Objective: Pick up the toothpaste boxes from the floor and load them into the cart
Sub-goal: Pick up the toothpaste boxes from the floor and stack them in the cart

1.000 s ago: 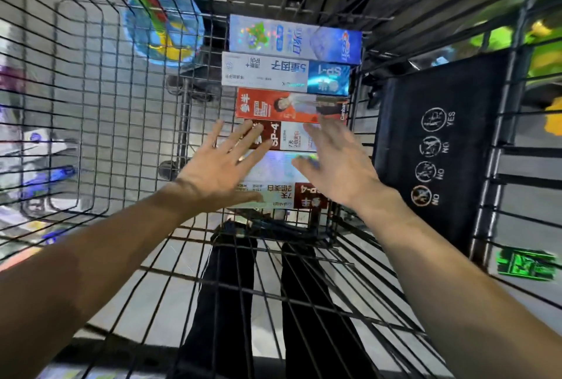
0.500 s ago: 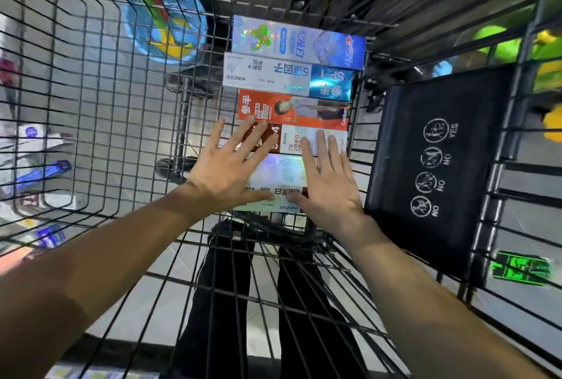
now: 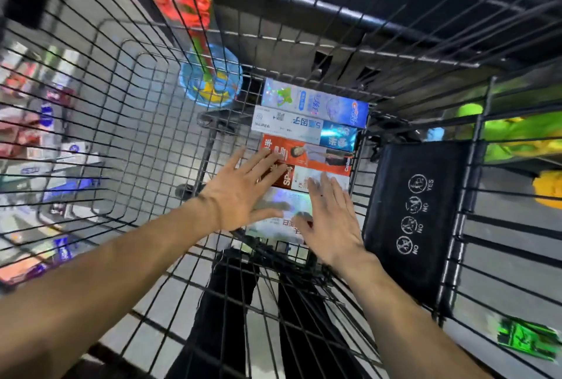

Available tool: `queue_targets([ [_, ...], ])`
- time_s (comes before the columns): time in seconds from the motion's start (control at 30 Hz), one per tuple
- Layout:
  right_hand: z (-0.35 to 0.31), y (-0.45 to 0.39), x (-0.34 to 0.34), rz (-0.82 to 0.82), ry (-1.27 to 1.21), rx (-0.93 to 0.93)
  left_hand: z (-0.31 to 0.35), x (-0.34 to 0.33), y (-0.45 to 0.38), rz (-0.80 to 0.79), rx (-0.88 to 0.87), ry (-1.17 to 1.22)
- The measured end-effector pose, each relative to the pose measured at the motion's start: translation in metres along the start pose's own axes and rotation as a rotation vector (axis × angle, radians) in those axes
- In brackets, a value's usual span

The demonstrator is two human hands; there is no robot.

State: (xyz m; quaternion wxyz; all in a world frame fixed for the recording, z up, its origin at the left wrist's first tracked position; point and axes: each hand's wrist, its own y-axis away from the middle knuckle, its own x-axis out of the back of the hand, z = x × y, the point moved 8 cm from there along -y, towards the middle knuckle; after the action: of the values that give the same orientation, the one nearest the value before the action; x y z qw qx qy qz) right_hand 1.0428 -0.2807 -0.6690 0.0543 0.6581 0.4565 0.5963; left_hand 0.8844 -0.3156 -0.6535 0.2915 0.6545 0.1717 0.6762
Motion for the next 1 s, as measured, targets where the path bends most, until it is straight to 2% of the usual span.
queue_targets([
  [0.1,-0.032,0.005,0.054,0.082,0.074,0.084,-0.035,0.048,0.048,0.107,0.238,-0.028],
  [0.27,-0.132,0.019,0.165,0.336,0.039,0.312,-0.114,0.107,0.197,0.535,0.732,0.254],
  [0.37,-0.214,0.029,0.203,0.396,0.083,0.487,-0.145,0.1,0.302,0.77,0.952,0.411],
  [0.5,-0.356,0.048,0.205,0.373,0.181,0.728,-0.179,0.045,0.427,0.874,1.167,0.536],
  [0.63,-0.525,0.075,0.15,0.336,0.276,0.968,-0.213,-0.055,0.549,0.86,1.361,0.615],
  [0.8,-0.719,0.097,0.014,0.154,0.35,1.135,-0.252,-0.209,0.695,0.814,1.559,0.721],
  [0.9,-0.811,0.101,-0.069,0.077,0.388,1.214,-0.269,-0.296,0.764,0.735,1.668,0.783],
  [1.0,-0.876,0.096,-0.144,0.005,0.425,1.267,-0.279,-0.372,0.799,0.674,1.732,0.815],
])
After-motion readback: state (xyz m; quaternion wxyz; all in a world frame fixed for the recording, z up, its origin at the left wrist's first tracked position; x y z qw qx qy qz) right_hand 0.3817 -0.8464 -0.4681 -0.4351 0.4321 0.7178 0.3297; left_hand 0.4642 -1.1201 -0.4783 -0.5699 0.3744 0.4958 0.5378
